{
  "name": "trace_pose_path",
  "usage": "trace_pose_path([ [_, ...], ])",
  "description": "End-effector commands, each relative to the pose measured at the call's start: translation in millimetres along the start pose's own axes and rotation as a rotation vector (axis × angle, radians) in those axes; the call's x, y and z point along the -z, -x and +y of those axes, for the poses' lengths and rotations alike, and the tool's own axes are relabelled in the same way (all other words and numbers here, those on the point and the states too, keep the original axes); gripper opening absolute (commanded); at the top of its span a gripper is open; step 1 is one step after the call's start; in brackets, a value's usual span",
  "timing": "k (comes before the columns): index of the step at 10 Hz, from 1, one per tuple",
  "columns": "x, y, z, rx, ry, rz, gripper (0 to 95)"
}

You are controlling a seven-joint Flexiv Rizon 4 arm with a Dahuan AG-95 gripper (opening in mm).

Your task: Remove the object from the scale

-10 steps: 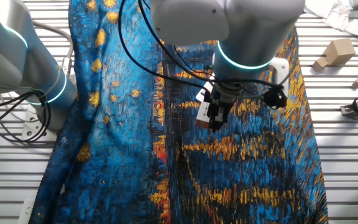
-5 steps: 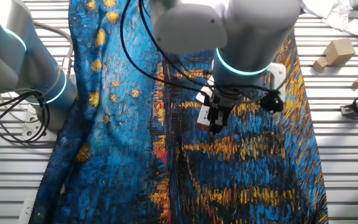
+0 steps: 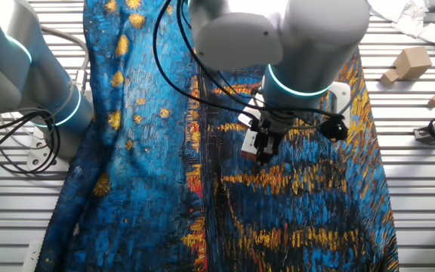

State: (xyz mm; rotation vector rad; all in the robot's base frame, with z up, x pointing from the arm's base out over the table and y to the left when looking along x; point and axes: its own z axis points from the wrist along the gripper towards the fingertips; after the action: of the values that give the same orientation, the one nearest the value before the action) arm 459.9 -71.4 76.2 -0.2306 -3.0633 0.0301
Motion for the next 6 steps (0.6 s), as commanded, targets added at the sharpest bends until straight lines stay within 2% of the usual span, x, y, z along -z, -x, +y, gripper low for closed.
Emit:
trace_pose_path([
  [1, -0.3, -0.4, -0.5, -0.006, -0.002, -0.012, 95.0],
  [4, 1.6, 0.6, -0.3, -0.009, 0.003, -0.022, 95.0],
  [6, 13.7, 5.6, 2.0, 0.004, 0.005, -0.019, 95.0],
])
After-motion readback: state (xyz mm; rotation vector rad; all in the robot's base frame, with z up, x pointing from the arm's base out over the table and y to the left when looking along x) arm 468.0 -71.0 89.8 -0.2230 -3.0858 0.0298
